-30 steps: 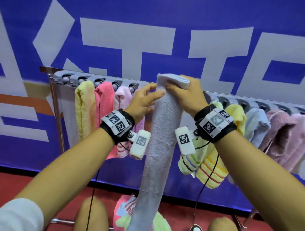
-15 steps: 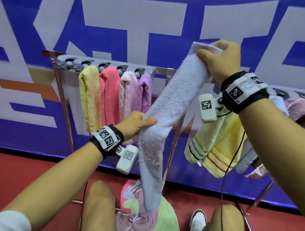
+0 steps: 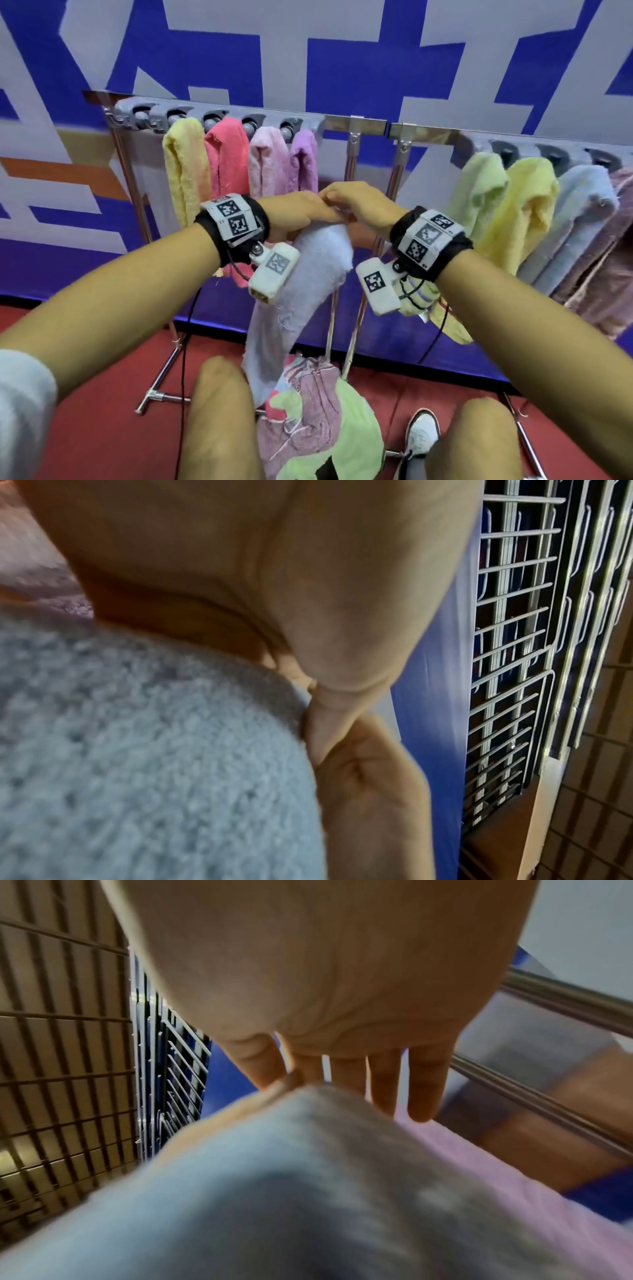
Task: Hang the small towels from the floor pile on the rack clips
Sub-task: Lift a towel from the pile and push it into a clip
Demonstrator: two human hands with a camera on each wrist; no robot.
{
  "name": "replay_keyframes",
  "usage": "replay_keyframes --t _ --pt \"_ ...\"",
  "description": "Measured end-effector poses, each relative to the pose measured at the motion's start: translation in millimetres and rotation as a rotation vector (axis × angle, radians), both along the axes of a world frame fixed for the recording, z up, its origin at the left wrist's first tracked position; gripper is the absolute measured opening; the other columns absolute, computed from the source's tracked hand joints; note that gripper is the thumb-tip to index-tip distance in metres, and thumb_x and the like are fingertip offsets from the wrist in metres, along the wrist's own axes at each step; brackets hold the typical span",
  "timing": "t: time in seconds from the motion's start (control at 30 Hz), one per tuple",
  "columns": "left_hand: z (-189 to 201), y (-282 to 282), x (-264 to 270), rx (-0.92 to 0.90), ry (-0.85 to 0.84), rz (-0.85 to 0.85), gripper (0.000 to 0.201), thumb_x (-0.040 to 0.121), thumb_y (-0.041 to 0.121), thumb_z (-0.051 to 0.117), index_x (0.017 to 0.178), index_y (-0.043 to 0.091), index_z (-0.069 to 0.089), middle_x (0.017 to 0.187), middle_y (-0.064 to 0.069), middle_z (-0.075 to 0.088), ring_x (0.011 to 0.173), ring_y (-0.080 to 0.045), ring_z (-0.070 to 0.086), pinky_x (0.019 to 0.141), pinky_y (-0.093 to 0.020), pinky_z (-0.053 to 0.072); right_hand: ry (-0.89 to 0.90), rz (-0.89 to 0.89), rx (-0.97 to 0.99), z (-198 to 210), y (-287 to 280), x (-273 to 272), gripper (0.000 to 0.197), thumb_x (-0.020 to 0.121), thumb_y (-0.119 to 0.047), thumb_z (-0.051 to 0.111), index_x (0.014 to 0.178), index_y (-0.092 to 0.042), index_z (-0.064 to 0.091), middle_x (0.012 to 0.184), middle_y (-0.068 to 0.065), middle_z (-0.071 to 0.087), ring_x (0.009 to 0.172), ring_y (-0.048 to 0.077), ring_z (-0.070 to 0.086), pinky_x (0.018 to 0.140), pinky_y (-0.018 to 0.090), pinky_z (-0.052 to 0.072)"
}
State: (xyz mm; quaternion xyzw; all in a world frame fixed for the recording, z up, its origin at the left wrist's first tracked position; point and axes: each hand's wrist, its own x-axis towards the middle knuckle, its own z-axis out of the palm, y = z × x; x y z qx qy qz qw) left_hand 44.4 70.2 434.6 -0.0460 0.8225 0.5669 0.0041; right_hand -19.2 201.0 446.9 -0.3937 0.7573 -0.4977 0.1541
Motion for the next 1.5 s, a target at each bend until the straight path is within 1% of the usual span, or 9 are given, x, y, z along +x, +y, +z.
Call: replay_keyframes --t 0.2,0.47,0.7,0.83,1.0,1.13,1.23,1.37,1.5 --pt "4.6 -23.6 19.8 -0.036 -0.113 -0.042 0.032 0.093 0.013 0.060 0.063 0.010 0.070 0.060 -0.006 0.063 0.052 -0.017 0.057 0.053 -0.025 0.046 -0.247 0.038 -0.003 -28.6 -12.1 1.8 0.052 0.082 -0.041 0.063 0.110 0.002 0.069 0.110 0.028 0.067 0.098 0.035 0.065 0.092 0.046 0.048" --pt "-5.4 -46.2 36.7 0.041 -0.118 -0.047 0.024 0.086 0.021 0.065 0.073 0.002 0.072 0.065 -0.012 0.068 0.055 -0.019 0.063 0.054 -0.022 0.049 -0.130 0.157 -0.030 -14.0 4.1 -6.2 0.031 0.101 -0.010 0.049 0.070 -0.005 0.054 0.049 -0.006 0.057 0.043 0.004 0.050 0.044 0.016 0.041" --pt "9.3 -64.1 37.0 0.190 0.000 -0.093 0.049 0.093 0.004 0.052 0.046 0.017 0.058 0.039 0.008 0.045 0.033 -0.005 0.042 0.039 -0.014 0.036 -0.104 -0.054 -0.236 -10.2 27.1 -39.9 0.024 0.099 -0.015 0.053 0.077 -0.003 0.057 0.068 0.004 0.050 0.058 0.011 0.045 0.053 0.019 0.039" --pt "25.7 -65.5 33.5 0.222 0.076 -0.136 0.021 0.088 0.009 0.059 0.067 0.009 0.058 0.046 0.006 0.049 0.038 -0.003 0.043 0.042 -0.012 0.036 -0.080 -0.065 -0.214 -9.2 29.0 -38.8 0.033 0.095 -0.014 0.054 0.061 -0.014 0.051 0.056 -0.008 0.048 0.052 0.007 0.043 0.055 0.021 0.035" --pt "35.5 -47.8 25.3 0.114 0.092 -0.150 0.021 0.094 0.015 0.056 0.081 -0.001 0.058 0.048 0.007 0.053 0.040 -0.003 0.046 0.043 -0.013 0.038 -0.201 0.098 -0.189 2.2 -7.1 -11.8 0.024 0.075 -0.028 0.056 0.092 -0.013 0.065 0.087 0.009 0.064 0.077 0.021 0.058 0.070 0.029 0.046" --pt "30.5 -56.3 26.2 0.096 0.073 -0.124 0.028 0.091 0.022 0.065 0.070 0.004 0.068 0.055 -0.003 0.057 0.045 -0.010 0.047 0.049 -0.018 0.039 -0.206 0.066 -0.134 -0.4 -32.8 -1.2 0.021 0.070 -0.030 0.059 0.081 -0.015 0.069 0.091 0.013 0.064 0.083 0.027 0.057 0.077 0.037 0.043" --pt "23.5 -73.3 34.8 0.104 0.055 -0.029 0.069 0.069 0.038 0.085 0.104 -0.016 0.060 0.077 -0.014 0.053 0.060 -0.019 0.043 0.060 -0.028 0.033 -0.140 0.084 -0.070 -1.4 -38.9 0.1 0.020 0.079 -0.022 0.069 0.064 -0.012 0.060 0.076 0.013 0.055 0.071 0.024 0.050 0.065 0.032 0.040" --pt "20.1 -90.7 45.6 0.097 0.063 0.013 0.018 0.077 0.026 0.067 0.075 0.008 0.066 0.050 0.005 0.051 0.043 -0.006 0.043 0.046 -0.017 0.034 -0.188 0.182 -0.098 -2.9 -56.0 4.7 0.020 0.089 -0.014 0.064 0.074 -0.009 0.052 0.071 0.006 0.047 0.057 0.012 0.044 0.053 0.022 0.035" --pt "21.7 -110.1 58.7 0.114 0.082 0.043 0.015 0.071 0.027 0.069 0.058 0.020 0.068 0.052 0.006 0.051 0.048 -0.010 0.045 0.052 -0.024 0.034 -0.211 0.148 -0.179 1.5 -78.7 10.0 0.027 0.088 -0.014 0.062 0.065 -0.011 0.047 0.062 -0.001 0.040 0.053 0.010 0.036 0.051 0.024 0.026"
